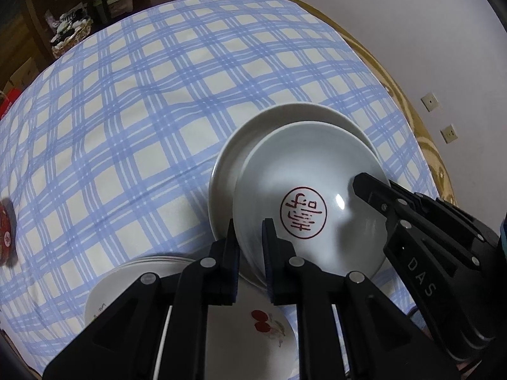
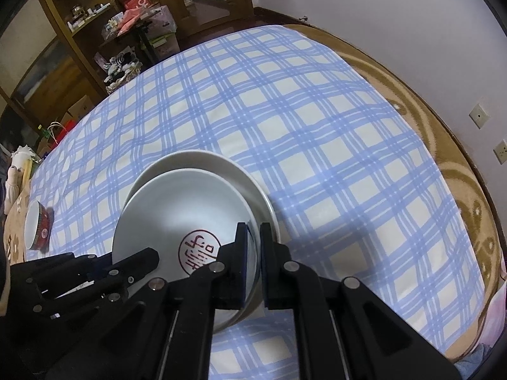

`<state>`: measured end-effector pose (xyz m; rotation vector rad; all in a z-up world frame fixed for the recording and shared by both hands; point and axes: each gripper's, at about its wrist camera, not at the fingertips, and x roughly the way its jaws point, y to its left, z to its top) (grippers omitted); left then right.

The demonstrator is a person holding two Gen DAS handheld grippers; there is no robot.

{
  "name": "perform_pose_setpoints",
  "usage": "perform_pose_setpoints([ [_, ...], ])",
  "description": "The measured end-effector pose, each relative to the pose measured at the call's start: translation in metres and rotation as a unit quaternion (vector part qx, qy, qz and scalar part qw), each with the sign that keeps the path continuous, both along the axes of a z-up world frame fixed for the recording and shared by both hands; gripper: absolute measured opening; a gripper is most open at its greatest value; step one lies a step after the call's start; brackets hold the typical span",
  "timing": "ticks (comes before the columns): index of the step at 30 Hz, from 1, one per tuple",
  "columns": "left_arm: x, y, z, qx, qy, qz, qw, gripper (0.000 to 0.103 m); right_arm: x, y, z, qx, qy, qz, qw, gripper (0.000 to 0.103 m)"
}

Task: Organize plates and bowls
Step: 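Carry the emblem bowl with both tools and lower it into the plain white bowl, then open both tools and lift them off the nested bowls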

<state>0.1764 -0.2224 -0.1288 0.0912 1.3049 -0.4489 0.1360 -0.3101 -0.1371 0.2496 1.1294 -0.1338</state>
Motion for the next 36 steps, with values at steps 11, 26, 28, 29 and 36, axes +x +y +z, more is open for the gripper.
perform_pose_setpoints([
  [11,0.001,0.0,0.004,0.001,0.005,-0.001,1.0,0.014,-0.002,-0.002,0.001,-0.002,0.0,-0.001,1.0,0.009],
  [26,-0.006,-0.004,0.013,0.031,-0.016,-0.024,0.9991,0.015,-0.002,-0.002,0.001,-0.001,0.0,-0.001,1.0,0.009],
  [28,-0.005,-0.001,0.016,0.025,-0.013,-0.018,0.9995,0.015,-0.002,-0.002,0.001,0.001,0.0,-0.002,1.0,0.009],
  [29,-0.005,0.001,0.019,0.025,-0.014,-0.015,0.9995,0.015,-0.002,-0.002,0.001,0.0,-0.001,-0.003,1.0,0.01],
  [36,-0.004,0.013,0.051,0.009,-0.031,-0.013,0.9994,0.015,-0.002,0.0,0.001,0.002,0.005,-0.003,1.0,0.011],
])
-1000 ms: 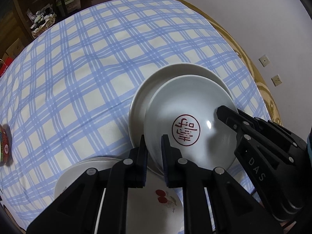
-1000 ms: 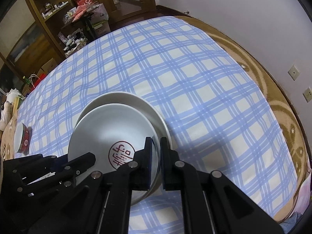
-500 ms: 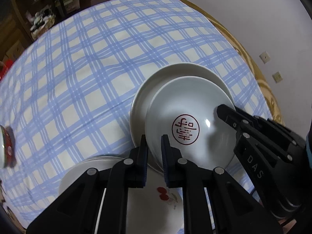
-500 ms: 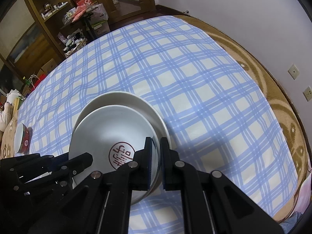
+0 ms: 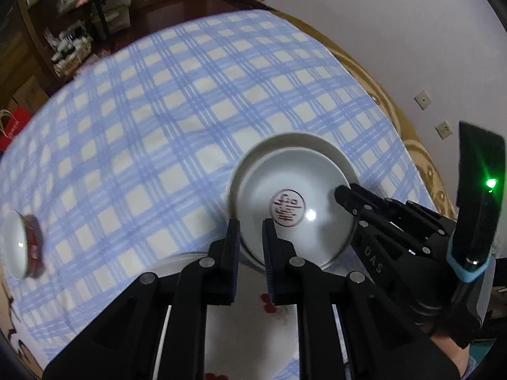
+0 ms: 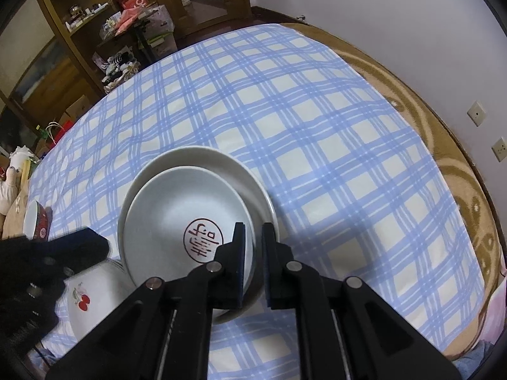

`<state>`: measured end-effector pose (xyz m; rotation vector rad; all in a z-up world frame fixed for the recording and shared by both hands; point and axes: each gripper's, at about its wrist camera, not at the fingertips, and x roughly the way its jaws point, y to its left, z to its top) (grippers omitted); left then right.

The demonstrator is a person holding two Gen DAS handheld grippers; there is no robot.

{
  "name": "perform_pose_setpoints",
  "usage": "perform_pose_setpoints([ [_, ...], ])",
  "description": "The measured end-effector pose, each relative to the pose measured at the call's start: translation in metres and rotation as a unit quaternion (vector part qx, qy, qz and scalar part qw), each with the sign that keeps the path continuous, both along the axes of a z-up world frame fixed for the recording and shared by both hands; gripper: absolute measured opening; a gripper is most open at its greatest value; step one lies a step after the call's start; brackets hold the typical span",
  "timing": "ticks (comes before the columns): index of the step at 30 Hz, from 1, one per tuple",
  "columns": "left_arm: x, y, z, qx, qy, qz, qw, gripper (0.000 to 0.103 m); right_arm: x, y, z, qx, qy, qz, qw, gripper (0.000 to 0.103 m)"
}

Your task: Organize plates and bowls

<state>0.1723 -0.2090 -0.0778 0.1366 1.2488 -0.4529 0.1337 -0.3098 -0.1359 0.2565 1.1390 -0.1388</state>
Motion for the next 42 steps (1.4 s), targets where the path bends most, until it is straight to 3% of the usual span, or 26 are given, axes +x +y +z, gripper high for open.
perform_pose_setpoints([
  [9,0.001,0.035,0.021,0.019,-0.031,0.026,0.999,0.022,-0.006,0.002,0.006,0.01,0.001,-0.009,1.0,0.015],
  [15,0.003,0.069,0.023,0.027,-0.037,0.042,0.9981,0.039,-0.006,0.015,0.016,0.002,-0.005,-0.006,1.0,0.054],
  [17,0.004,0.084,0.026,0.031,-0.045,0.053,0.9971,0.052,-0.005,0.02,0.021,-0.006,-0.009,-0.006,1.0,0.069],
  [20,0.005,0.102,0.031,0.039,-0.055,0.062,0.9958,0.064,-0.005,0.025,0.029,-0.008,-0.017,-0.017,1.0,0.086],
  [23,0.006,0.122,0.036,0.056,-0.067,0.07,0.9937,0.08,-0.005,0.031,0.039,0.002,-0.03,-0.029,0.999,0.097],
  [26,0.006,0.143,0.042,0.076,-0.09,0.08,0.9898,0.085,-0.003,0.042,0.047,0.017,-0.045,-0.02,0.999,0.103],
  [35,0.009,0.214,0.054,0.094,-0.111,0.123,0.9817,0.086,0.012,0.108,0.069,-0.013,-0.071,0.028,0.997,0.103],
  [40,0.009,0.256,0.057,0.087,-0.13,0.177,0.9716,0.086,0.029,0.152,0.071,-0.026,-0.061,0.058,0.996,0.103],
  [42,0.008,0.265,0.057,0.09,-0.139,0.179,0.9698,0.086,0.033,0.166,0.071,-0.02,-0.068,0.064,0.995,0.103],
])
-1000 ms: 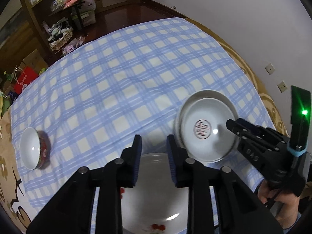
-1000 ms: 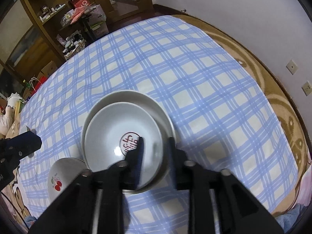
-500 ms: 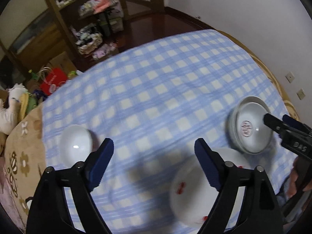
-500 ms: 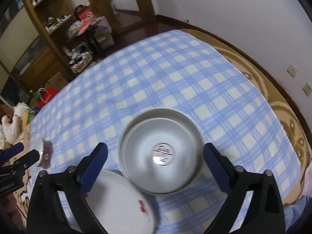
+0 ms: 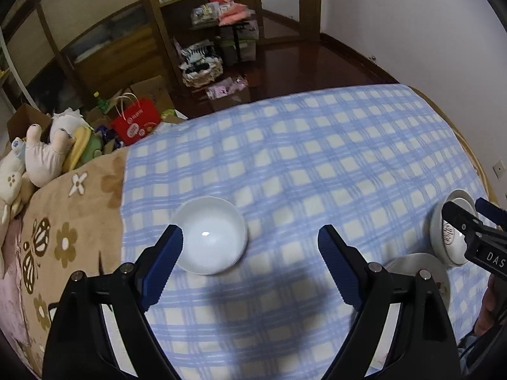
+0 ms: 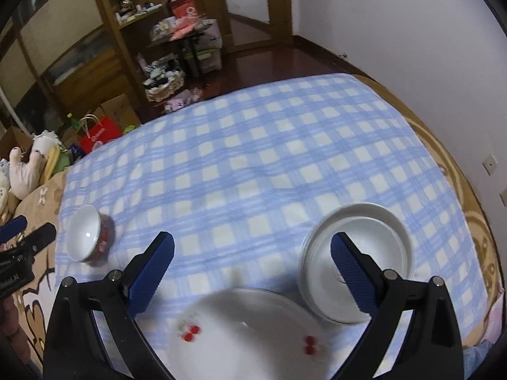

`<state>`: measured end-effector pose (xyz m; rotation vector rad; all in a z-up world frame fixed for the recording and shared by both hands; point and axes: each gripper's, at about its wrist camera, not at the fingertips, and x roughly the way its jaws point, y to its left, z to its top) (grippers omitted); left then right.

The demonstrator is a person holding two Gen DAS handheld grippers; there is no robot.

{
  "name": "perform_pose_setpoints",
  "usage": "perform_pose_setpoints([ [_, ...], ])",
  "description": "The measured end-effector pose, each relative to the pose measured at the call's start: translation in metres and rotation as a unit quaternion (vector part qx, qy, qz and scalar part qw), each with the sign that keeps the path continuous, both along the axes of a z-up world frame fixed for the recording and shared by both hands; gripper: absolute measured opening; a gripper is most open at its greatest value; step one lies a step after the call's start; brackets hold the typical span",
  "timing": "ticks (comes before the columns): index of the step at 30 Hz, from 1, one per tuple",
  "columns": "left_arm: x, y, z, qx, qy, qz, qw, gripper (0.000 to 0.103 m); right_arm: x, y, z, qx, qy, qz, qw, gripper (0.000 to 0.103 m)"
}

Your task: Organize plates and bowls

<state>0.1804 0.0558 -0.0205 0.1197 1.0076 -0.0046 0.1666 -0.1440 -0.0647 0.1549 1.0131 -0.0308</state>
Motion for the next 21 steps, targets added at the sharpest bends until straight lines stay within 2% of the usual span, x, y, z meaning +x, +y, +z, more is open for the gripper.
perform_pose_setpoints([
  [4,0.003,0.018,-0.003,0.021,-0.009,0.01,0.9997,0.086,0.011,0.029,-0.001,0.017,-0.007,0.018,1.0,0.103],
  [8,0.009,0.036,-0.014,0.021,-0.006,0.018,0.9996,0.086,0.024,0.062,-0.005,0.002,-0.008,0.048,0.999,0.103],
  [15,0.023,0.067,-0.031,-0.013,0.007,0.042,0.999,0.086,0.043,0.107,-0.015,0.006,-0.005,0.088,0.996,0.103],
  [21,0.036,0.096,-0.05,-0.042,0.031,0.079,0.9955,0.086,0.058,0.136,-0.033,0.023,0.015,0.11,0.994,0.097],
])
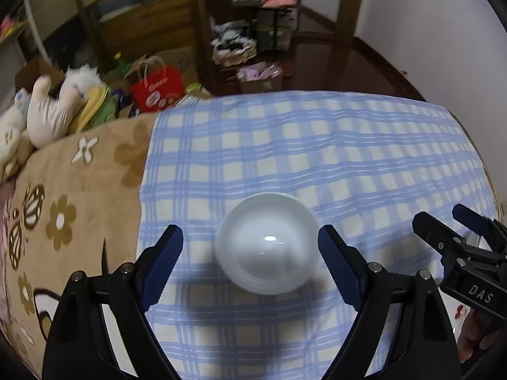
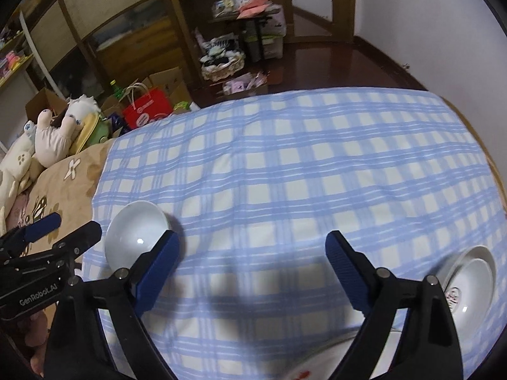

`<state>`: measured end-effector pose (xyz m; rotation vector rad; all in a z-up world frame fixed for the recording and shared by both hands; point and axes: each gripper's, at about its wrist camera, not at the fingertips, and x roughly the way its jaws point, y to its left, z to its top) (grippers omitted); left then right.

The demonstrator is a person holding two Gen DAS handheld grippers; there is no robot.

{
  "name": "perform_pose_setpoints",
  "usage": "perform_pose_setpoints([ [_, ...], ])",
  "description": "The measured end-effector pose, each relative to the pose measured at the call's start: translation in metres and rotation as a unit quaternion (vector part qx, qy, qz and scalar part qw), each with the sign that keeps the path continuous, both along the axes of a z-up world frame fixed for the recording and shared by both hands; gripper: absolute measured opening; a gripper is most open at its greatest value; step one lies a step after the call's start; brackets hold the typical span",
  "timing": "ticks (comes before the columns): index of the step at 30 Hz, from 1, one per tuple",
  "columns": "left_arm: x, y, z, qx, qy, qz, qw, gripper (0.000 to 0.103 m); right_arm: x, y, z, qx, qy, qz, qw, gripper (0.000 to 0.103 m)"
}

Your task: Organize plates and bowls

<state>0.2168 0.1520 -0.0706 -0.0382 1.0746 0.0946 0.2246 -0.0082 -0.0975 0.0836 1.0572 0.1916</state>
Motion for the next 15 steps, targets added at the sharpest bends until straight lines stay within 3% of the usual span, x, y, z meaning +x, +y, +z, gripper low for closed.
perform_pose_setpoints([
  [6,0.009,0.026,-0.022,-0.018,0.028,0.026,0.9991,0.086,0.011,0.024,-0.013,0.007,0.011,0.02,1.0,0.092],
  [11,0.013,0.041,-0.042,0.003,0.049,0.048,0.9976,0.086,0.017,0.04,-0.026,0.016,0.025,0.026,0.999,0.087],
  [15,0.017,0.05,-0.053,-0.01,0.062,0.056,0.9965,0.086,0.018,0.053,-0.036,0.019,0.036,0.035,0.999,0.087],
])
